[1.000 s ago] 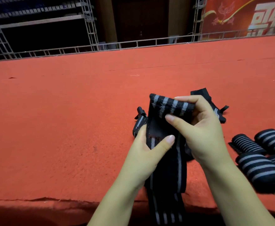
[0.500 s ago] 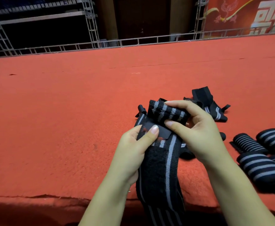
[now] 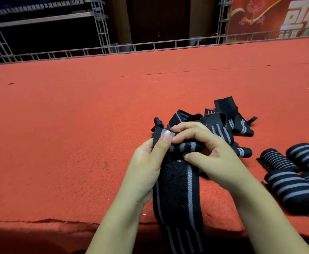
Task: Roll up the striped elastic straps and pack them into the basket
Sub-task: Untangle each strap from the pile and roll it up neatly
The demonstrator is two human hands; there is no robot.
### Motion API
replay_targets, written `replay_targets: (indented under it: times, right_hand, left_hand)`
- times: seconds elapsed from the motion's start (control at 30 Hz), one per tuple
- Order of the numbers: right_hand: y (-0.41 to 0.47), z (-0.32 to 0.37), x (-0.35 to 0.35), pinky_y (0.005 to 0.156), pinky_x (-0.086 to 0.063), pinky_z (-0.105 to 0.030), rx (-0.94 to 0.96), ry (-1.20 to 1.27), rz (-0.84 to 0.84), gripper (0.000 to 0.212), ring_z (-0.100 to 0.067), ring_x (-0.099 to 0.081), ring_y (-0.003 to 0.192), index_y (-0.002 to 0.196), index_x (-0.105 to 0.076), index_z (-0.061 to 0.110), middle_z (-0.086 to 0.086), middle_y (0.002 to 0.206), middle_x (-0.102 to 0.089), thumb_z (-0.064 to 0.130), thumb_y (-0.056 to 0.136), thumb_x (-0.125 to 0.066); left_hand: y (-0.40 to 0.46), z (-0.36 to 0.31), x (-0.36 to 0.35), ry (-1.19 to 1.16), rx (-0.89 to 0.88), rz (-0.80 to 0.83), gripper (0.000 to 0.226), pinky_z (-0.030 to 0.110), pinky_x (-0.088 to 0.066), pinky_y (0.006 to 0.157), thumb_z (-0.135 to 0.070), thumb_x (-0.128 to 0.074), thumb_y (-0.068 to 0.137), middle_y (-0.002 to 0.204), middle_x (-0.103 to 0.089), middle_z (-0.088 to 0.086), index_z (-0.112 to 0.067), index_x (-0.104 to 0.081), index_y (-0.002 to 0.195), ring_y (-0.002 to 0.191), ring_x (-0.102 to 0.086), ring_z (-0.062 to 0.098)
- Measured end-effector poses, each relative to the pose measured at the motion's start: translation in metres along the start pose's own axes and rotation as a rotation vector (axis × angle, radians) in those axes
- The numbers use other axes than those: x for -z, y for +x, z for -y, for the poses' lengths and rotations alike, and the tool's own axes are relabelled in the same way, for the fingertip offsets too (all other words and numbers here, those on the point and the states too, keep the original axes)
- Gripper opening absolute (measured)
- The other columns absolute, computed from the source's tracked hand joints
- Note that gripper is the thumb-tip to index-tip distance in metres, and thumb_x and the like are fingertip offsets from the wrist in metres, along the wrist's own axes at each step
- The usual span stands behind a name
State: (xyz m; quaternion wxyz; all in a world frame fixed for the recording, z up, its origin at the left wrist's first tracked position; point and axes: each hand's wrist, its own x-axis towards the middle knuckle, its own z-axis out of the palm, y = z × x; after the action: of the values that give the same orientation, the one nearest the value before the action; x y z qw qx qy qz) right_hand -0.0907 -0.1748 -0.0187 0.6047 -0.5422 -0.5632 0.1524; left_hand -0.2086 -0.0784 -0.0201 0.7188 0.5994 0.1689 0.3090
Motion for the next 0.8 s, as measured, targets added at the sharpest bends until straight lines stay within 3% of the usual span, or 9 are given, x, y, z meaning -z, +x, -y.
replay_targets:
  times: [0.1,0.17,0.23,0.33,0.47,0.53,0.67,0.73,0.8]
  right_hand:
    - [-0.002,0.001,0.002,0.100,-0.048,-0.036,-0.103,0.307,-0.061,0.040,-0.013,-0.056,0.120,0.104,-0.066,0.026,0.005,0.126,-0.061,0.020,0.064,-0.061]
    - [-0.001,0.000,0.000,0.102,-0.046,-0.047,-0.183,0.348,-0.161,0.045,-0.017,-0.059,0.117,0.112,-0.062,0.028,0.004,0.123,-0.063,0.033,0.067,-0.065]
    - [0.000,0.001,-0.004,0.103,-0.045,-0.048,-0.242,0.275,-0.205,0.045,-0.016,-0.061,0.114,0.118,-0.058,0.032,0.004,0.120,-0.064,0.041,0.074,-0.067]
    - [-0.003,0.003,-0.012,0.104,-0.045,-0.044,-0.273,0.214,-0.136,0.048,-0.013,-0.062,0.113,0.125,-0.051,0.041,0.002,0.119,-0.067,0.051,0.080,-0.061]
    - [-0.004,0.008,-0.017,0.099,-0.048,-0.040,-0.216,0.280,-0.161,0.045,-0.015,-0.064,0.110,0.126,-0.048,0.045,0.001,0.116,-0.068,0.045,0.083,-0.060]
    - [-0.003,0.011,-0.017,0.097,-0.050,-0.038,-0.177,0.301,-0.171,0.043,-0.020,-0.064,0.109,0.125,-0.049,0.043,-0.004,0.116,-0.067,0.039,0.084,-0.062]
    - [0.000,0.014,-0.015,0.087,-0.052,-0.028,-0.087,0.309,-0.243,0.039,-0.015,-0.066,0.096,0.120,-0.053,0.028,-0.002,0.100,-0.068,0.025,0.083,-0.063]
    - [0.003,0.015,-0.016,0.080,-0.054,-0.026,-0.071,0.391,-0.325,0.035,-0.013,-0.065,0.088,0.113,-0.054,0.020,0.002,0.092,-0.068,0.021,0.080,-0.064]
    - [0.005,0.013,-0.015,0.081,-0.055,-0.030,-0.078,0.428,-0.383,0.033,-0.016,-0.065,0.087,0.109,-0.055,0.017,0.000,0.090,-0.068,0.020,0.078,-0.065]
  left_hand:
    - [0.001,0.000,0.006,0.015,-0.067,-0.009,0.039,0.029,-0.054,0.078,-0.037,-0.059,0.084,0.104,-0.073,0.011,-0.008,-0.066,0.109,0.096,-0.069,0.020]
    - [0.002,-0.001,0.009,0.018,-0.107,0.009,0.035,0.029,-0.054,0.080,-0.031,-0.061,0.083,0.103,-0.073,0.008,-0.009,-0.064,0.110,0.097,-0.068,0.020]
    - [0.000,-0.002,0.010,0.026,-0.127,0.053,0.033,0.028,-0.054,0.082,-0.025,-0.062,0.083,0.106,-0.073,0.005,-0.012,-0.062,0.113,0.102,-0.068,0.020]
    - [-0.003,-0.002,0.009,0.074,-0.141,0.134,0.036,0.028,-0.052,0.087,-0.024,-0.060,0.085,0.113,-0.071,0.000,-0.017,-0.056,0.120,0.109,-0.065,0.017]
    - [-0.006,-0.004,0.007,0.229,-0.186,0.171,0.037,0.022,-0.047,0.092,-0.033,-0.055,0.088,0.113,-0.066,-0.016,-0.031,-0.046,0.124,0.112,-0.060,0.003]
    - [-0.006,-0.005,0.008,0.308,-0.196,0.164,0.049,0.019,-0.045,0.098,-0.042,-0.056,0.086,0.128,-0.059,-0.017,-0.044,-0.037,0.131,0.119,-0.055,-0.002]
    - [-0.005,-0.001,0.006,0.370,-0.185,0.104,0.084,0.033,-0.036,0.113,-0.064,-0.062,0.071,0.147,-0.043,-0.011,-0.064,-0.013,0.140,0.131,-0.045,-0.002]
    - [-0.005,0.006,0.002,0.352,-0.216,0.073,0.095,0.035,-0.040,0.111,-0.056,-0.068,0.070,0.143,-0.050,-0.011,-0.044,-0.018,0.150,0.130,-0.049,0.002]
    - [-0.005,0.009,-0.004,0.304,-0.230,0.034,0.082,0.025,-0.047,0.100,-0.042,-0.074,0.073,0.127,-0.063,-0.012,-0.025,-0.036,0.143,0.118,-0.059,0.002]
